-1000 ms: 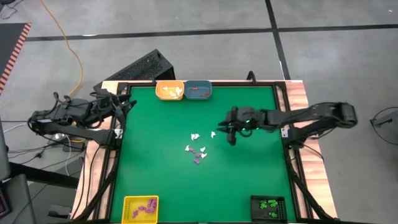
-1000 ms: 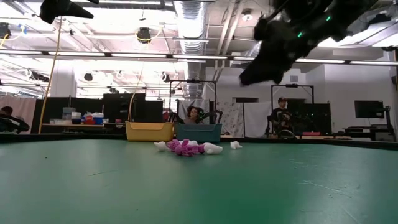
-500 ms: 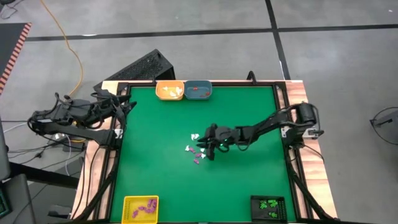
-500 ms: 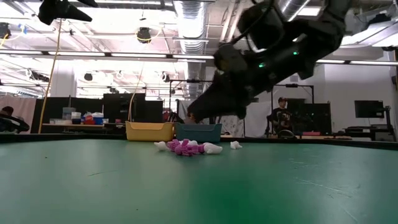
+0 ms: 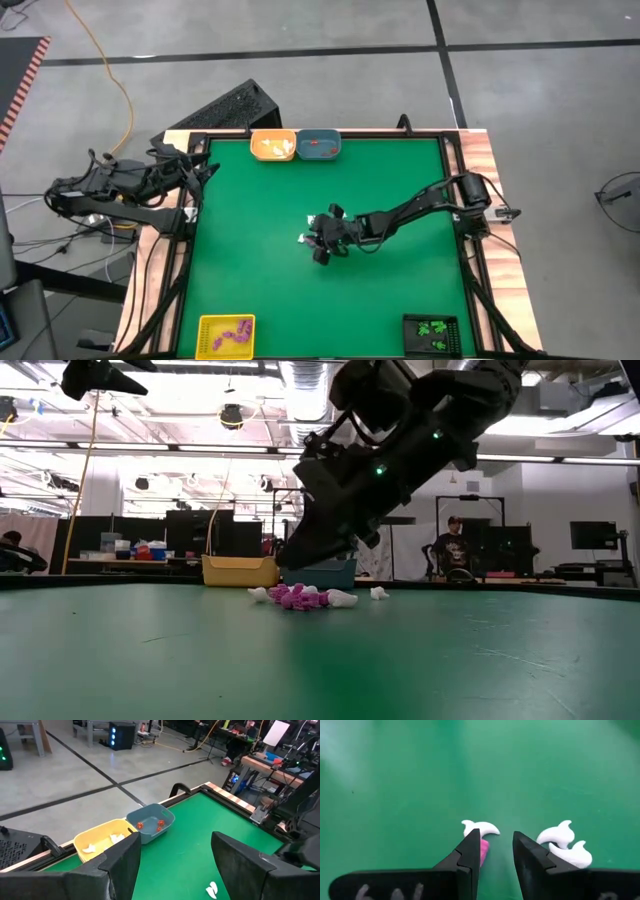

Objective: Sort Halloween decoration
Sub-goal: Put the pink skeleton into the yellow bin

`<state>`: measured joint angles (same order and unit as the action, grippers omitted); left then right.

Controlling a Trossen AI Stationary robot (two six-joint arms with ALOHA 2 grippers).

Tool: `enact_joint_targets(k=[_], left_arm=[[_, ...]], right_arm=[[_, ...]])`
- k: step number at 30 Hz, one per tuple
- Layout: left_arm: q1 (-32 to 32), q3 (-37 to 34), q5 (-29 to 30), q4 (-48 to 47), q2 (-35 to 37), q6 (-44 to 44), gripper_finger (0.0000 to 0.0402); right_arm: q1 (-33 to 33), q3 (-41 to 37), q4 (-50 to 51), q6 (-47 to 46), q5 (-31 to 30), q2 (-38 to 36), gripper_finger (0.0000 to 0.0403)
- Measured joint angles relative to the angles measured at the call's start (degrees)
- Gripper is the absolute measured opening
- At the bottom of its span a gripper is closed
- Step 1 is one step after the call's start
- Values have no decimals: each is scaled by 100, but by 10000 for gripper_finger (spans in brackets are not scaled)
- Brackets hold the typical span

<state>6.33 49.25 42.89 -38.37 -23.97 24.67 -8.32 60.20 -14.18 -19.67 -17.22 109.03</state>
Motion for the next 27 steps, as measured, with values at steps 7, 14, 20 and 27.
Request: enact_joint_targets(k=[7,14,20,27], left_arm=[[0,0,-2,2,0,-2,231],[0,-2,-41,2,0,-2,231],[0,-2,-41,-21,0,-2,231],[0,-2,-41,-108,0,2,231]], right_arm=[[11,98,38,-186,342,0,111],[5,98,65,-474,298,0,112],[3,98,135,-478,282,0,133],[-84,98,184,-481,212,0,185]])
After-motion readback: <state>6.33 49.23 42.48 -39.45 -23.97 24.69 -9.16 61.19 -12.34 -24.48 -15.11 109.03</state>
